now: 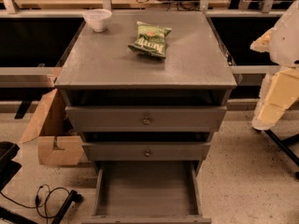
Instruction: Place green jalapeno chip bag into bottom drawer
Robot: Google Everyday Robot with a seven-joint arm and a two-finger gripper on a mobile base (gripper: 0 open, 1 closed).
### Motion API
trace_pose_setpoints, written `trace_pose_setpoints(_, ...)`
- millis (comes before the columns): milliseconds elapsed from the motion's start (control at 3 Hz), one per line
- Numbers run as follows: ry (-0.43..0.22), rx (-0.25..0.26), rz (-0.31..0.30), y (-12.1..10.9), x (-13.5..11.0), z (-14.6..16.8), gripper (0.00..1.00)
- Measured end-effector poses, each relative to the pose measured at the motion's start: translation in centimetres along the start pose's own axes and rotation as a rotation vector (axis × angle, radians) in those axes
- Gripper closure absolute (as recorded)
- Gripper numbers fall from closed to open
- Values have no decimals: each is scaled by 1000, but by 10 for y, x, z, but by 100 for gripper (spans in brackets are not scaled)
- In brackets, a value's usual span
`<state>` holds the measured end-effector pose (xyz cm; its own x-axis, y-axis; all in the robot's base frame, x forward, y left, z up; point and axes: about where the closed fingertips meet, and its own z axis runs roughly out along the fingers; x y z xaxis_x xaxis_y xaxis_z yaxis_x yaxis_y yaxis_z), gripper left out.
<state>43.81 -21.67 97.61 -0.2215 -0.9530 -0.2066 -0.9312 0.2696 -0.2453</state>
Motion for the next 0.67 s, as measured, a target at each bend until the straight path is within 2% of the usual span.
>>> trace_pose_setpoints(333, 0, 0, 0, 0, 0, 0, 0)
trace_pose_setpoints(667, -57, 34, 23, -19, -1, 8, 0)
